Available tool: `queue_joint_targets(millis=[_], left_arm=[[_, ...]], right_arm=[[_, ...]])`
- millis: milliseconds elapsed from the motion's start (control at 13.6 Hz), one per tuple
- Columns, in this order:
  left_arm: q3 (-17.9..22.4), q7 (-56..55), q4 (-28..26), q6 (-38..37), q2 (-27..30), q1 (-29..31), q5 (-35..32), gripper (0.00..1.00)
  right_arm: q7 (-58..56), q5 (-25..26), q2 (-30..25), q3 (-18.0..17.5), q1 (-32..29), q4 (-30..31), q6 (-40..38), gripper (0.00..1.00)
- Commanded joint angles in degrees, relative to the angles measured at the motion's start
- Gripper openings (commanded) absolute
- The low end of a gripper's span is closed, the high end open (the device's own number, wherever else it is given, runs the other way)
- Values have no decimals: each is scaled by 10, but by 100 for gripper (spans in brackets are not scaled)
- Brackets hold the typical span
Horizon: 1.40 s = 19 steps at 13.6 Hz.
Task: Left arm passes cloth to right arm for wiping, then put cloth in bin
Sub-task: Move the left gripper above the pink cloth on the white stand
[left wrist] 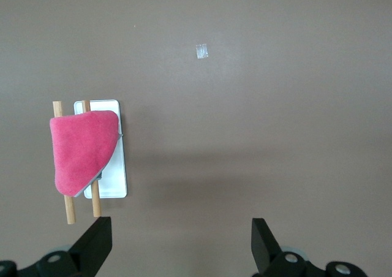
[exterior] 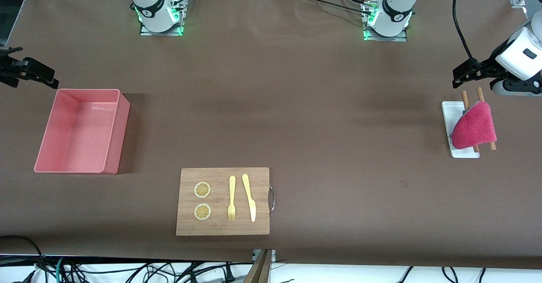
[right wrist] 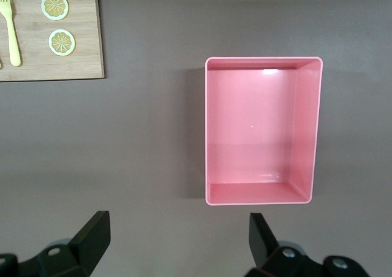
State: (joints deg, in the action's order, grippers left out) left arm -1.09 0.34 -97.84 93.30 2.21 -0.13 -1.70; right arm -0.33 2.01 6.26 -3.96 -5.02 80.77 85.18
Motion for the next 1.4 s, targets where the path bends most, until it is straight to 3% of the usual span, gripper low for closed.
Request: queue_joint_targets(millis=[0, 588, 1324], left_arm=[[5, 2, -15, 2, 16, -5, 22, 100], [-28, -1, 6, -15, 2, -6, 21, 100], [-28, 4, 23, -19, -14, -4, 19, 100]], right_arm=[[-8, -4, 3, 0, -3, -12, -2, 100], [-8, -4, 3, -1, -2, -11, -2, 100], [-8, -4, 4, -1, -2, -12, -1, 100]])
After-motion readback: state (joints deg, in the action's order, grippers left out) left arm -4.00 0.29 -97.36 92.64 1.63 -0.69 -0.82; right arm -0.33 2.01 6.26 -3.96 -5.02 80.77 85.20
